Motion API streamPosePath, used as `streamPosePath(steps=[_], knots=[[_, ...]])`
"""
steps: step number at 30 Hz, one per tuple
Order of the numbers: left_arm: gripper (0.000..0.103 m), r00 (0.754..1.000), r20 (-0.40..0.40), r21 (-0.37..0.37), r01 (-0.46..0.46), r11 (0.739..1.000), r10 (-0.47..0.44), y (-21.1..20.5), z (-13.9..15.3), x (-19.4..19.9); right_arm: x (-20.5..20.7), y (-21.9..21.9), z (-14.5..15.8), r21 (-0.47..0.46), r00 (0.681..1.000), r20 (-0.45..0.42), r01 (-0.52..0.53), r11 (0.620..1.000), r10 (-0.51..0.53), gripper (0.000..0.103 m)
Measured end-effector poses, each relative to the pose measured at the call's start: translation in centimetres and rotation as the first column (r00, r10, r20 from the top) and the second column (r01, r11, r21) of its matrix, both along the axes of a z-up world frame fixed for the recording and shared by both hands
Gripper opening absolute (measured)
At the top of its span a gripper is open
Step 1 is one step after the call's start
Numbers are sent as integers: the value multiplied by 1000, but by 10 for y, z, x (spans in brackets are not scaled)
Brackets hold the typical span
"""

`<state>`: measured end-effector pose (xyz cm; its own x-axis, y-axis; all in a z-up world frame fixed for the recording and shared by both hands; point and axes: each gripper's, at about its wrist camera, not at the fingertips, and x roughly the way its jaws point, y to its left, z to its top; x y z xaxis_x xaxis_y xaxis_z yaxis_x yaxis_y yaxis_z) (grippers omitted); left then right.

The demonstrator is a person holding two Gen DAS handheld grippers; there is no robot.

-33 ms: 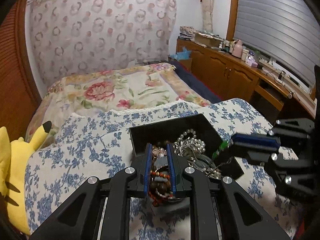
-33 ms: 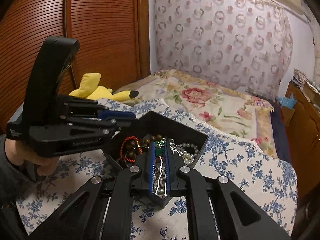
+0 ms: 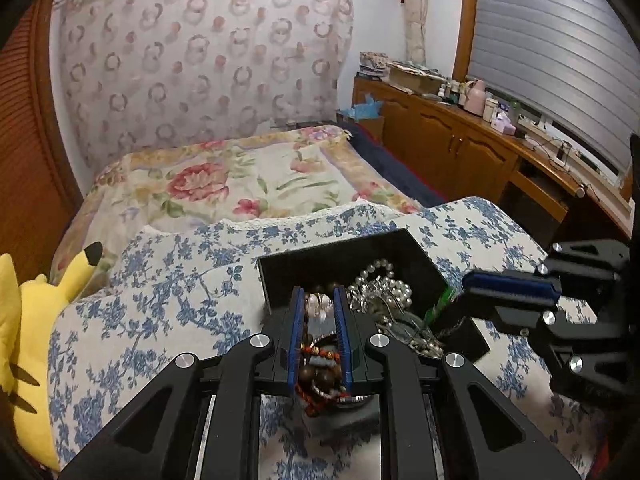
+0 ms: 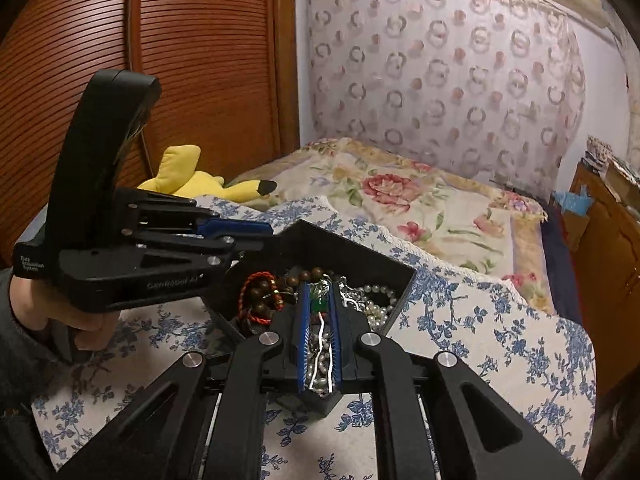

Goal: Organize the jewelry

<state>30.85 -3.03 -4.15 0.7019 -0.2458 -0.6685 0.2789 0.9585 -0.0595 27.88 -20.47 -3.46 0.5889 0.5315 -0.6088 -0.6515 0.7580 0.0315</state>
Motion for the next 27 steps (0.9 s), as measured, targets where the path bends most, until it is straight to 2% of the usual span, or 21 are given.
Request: streamPosePath(steps=[2,4,7,9,11,14,15,17,19,21,23,27], knots=[[14,1000,-2,1,-1,1000,1,-1,-2,3,2,-1,-1,-11,1000,3,13,1000,-13,21],[19,1000,-5,3,-10,1000,10,-1,-3,8,3,-4,-2,-8,1000,3,21,1000,-21,25],[33,1000,2,10,-18,1000,18,-2,-2,6,0,-9,-1,-6,999,7,34,999,-34,25],[51,1000,10,20,-30,999,30,-3,-1,4,-5,-12,0,-4,999,10,43,999,-43,25],[57,999,22,19,-41,999,40,-2,1,-2,-8,-14,0,-5,999,13,50,999,-50,26],[78,998,39,17,-58,998,57,-1,5,-14,-20,-20,1,2,998,19,67,998,-67,28],[82,997,47,20,-65,998,64,-1,6,-19,-23,-22,1,6,997,20,73,997,-73,29],[84,996,55,24,-78,997,77,1,8,-28,-31,-25,2,14,995,27,92,996,-93,36],[91,993,64,21,-97,995,96,3,11,-40,-37,-30,2,23,993,31,110,994,-110,40],[92,990,78,21,-116,993,114,5,14,-53,-46,-35,2,31,990,36,136,990,-138,46],[92,988,85,25,-130,991,128,5,18,-66,-55,-42,3,41,985,40,163,986,-165,61],[95,983,104,12,-153,988,151,8,21,-95,-74,-53,7,67,973,54,220,973,-224,77]])
